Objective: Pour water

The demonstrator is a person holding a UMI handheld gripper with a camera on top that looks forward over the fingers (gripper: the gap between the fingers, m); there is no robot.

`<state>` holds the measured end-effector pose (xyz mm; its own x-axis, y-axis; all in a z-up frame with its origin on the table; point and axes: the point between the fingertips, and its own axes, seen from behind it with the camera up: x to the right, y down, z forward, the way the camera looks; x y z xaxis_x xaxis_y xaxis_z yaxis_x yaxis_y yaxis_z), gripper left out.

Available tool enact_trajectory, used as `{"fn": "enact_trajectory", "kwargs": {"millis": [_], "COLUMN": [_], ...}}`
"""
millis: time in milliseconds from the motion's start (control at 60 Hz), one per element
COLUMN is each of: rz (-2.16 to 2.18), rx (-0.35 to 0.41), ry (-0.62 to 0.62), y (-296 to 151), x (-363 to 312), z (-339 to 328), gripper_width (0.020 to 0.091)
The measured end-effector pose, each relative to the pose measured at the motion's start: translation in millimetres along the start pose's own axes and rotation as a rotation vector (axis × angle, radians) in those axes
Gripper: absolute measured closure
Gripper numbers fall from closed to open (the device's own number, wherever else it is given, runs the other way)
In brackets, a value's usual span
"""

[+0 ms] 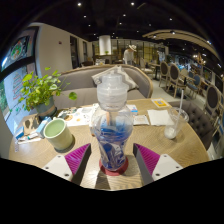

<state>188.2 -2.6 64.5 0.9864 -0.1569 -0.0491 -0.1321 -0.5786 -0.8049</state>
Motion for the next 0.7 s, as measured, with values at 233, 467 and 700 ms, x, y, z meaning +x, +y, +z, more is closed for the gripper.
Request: {"fn": "enact_trajectory", "kwargs": {"millis": [233,467,700], "rz": [-0.039,-0.07,-0.101], "rx": [-0.067,-0.057,-0.033], "ry": [0.023,0.025,-0.001], "y": [9,4,8], "x": [-6,-29,-53], "z": [-80,-197,-264], "gripper_width": [0.025,0.0251,0.0249]}}
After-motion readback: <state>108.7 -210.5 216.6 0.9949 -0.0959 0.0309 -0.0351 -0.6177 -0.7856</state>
